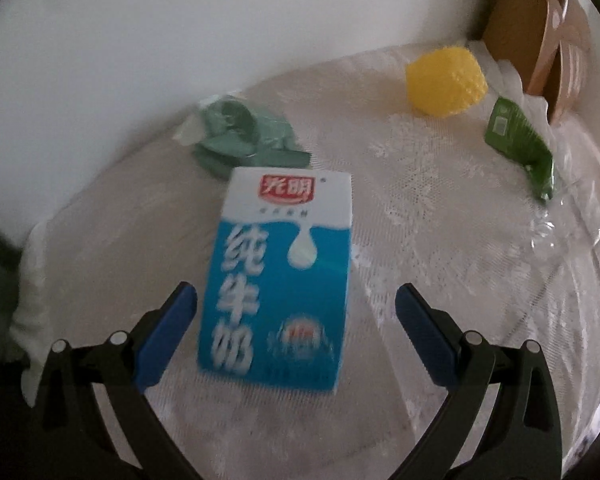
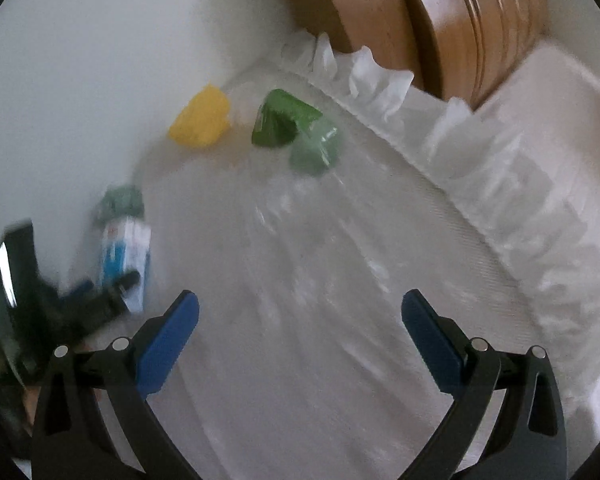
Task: Collect trash
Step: 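Grasp the blue-and-white milk carton with the left tool while the right tool grasps the clear plastic bottle, then carry both items over the green wastebasket and open both tools to drop them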
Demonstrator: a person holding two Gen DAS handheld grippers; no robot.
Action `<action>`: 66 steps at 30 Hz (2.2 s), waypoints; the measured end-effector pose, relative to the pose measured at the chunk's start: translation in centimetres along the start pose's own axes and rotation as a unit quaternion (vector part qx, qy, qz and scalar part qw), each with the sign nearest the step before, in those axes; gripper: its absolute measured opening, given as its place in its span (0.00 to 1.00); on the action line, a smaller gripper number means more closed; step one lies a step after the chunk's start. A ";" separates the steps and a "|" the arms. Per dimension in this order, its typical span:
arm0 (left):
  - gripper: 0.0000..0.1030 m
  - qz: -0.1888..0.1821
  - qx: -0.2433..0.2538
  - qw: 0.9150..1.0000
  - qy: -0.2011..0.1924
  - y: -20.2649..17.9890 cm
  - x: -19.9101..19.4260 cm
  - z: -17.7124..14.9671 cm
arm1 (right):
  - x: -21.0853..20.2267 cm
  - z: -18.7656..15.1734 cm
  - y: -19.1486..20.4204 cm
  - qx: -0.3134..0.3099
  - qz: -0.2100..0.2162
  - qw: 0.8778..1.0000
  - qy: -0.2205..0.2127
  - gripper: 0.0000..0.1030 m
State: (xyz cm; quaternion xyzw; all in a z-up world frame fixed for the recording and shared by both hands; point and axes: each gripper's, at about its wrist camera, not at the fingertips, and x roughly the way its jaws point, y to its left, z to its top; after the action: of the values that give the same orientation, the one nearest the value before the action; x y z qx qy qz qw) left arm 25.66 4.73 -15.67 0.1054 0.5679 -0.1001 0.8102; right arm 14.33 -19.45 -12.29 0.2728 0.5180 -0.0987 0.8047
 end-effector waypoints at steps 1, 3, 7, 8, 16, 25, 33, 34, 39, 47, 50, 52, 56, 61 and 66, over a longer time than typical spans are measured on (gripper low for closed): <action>0.86 -0.006 0.005 1.000 0.000 0.0 0.4 0.3 | 1.1 0.5 0.4 0.023 -0.003 1.000 0.001 0.98; 0.74 -0.007 0.009 1.000 0.001 0.1 1.0 0.7 | 2.2 1.1 0.7 0.051 -0.011 0.999 -0.005 0.98; 0.64 -0.023 0.003 1.000 -0.002 1.0 1.4 1.1 | 4.1 2.4 1.3 0.100 -0.026 0.994 -0.016 0.98; 0.64 -0.033 -0.002 0.999 -0.001 1.4 1.4 1.2 | 4.3 2.6 1.3 0.108 -0.030 0.994 -0.018 0.98; 0.63 -0.052 -0.013 0.998 -0.035 3.5 -0.9 -0.5 | 6.3 4.5 1.4 0.161 -0.053 0.984 -0.047 0.97; 0.63 -0.050 -0.030 0.996 -0.062 3.6 -4.7 -4.7 | 6.1 4.1 0.0 0.149 -0.019 0.988 -0.046 0.64; 0.63 -0.044 -0.050 0.996 -0.061 3.7 -7.6 -8.6 | 2.2 0.5 -1.4 0.098 0.035 0.994 -0.044 0.64; 0.63 -0.046 -0.050 0.996 -0.062 3.6 -7.9 -9.1 | 1.0 -0.5 -1.7 0.080 0.046 0.995 -0.042 0.64; 0.63 -0.044 -0.027 0.996 -0.067 1.4 -11.0 -12.5 | -3.2 -5.0 -3.1 0.013 0.052 0.998 -0.037 0.64; 0.63 -0.089 0.024 0.995 -0.033 -6.9 -14.2 -18.9 | -9.0 -14.4 -9.4 -0.043 0.025 0.999 0.006 0.64; 0.63 -0.096 0.064 0.993 -0.027 -10.7 -14.9 -21.1 | -10.7 -16.8 -12.0 -0.051 0.010 0.999 0.008 0.64; 0.63 -0.103 0.084 0.991 -0.025 -12.8 -15.3 -22.1 | -11.8 -18.2 -14.0 -0.050 -0.001 0.999 0.007 0.64; 0.63 -0.124 0.120 0.985 -0.021 -17.0 -16.2 -23.7 | -13.4 -19.6 -17.6 -0.031 -0.014 0.999 0.001 0.64; 0.63 -0.130 0.161 0.978 -0.025 -21.8 -17.1 -24.9 | -15.2 -20.8 -21.4 -0.010 -0.012 1.000 -0.014 0.64; 0.63 -0.138 0.197 0.970 -0.020 -25.9 -17.5 -25.8 | -16.8 -22.0 -25.3 0.005 -0.035 0.999 -0.015 0.64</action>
State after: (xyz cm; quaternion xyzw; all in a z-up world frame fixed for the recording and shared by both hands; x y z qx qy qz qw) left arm -10.73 -11.96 -9.24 0.1821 0.5297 -0.3230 0.7629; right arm -21.42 -30.64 -12.81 0.2568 0.5147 -0.1334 0.8071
